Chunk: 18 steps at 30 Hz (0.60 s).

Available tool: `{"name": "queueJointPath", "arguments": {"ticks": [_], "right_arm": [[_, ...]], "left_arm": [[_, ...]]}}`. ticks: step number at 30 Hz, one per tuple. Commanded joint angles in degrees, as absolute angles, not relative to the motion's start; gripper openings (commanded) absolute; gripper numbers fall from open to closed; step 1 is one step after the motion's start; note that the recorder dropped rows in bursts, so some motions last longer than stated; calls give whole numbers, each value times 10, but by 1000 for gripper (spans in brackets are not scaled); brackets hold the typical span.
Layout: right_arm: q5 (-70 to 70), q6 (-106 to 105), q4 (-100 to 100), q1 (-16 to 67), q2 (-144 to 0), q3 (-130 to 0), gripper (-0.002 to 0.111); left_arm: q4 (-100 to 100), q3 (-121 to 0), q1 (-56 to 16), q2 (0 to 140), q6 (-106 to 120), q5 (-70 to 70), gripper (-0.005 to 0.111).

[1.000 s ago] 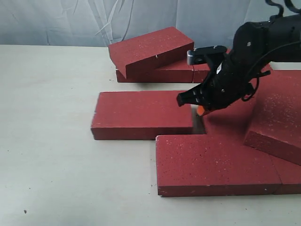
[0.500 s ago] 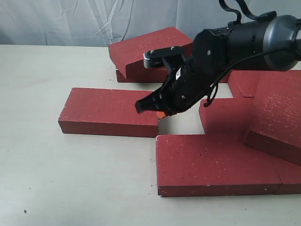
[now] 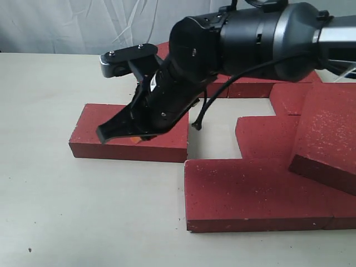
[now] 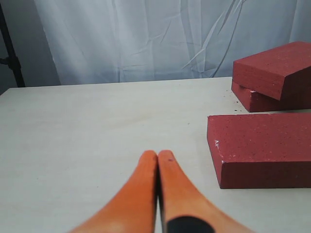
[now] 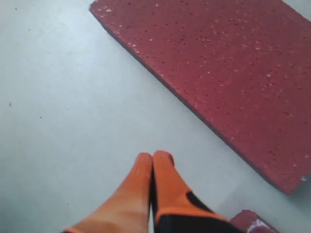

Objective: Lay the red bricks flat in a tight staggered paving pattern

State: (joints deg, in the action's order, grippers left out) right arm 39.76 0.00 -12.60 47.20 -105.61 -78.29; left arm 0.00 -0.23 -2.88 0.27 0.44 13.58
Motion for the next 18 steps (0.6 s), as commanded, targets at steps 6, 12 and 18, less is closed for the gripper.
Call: {"name": "queueJointPath", "arguments": {"ticks": [6,12,18], "right_arm": [[450,0,-128,515,-1142,-868,-1],[462,0,-138,522,-1210,-925,-1],[461,3,-131,521,-1258,-956,-1]], "left_arm": [[0,0,-31,0,4,133,0],[0,0,-31,0,4,133,0],[0,0,-31,0,4,133,0]]}}
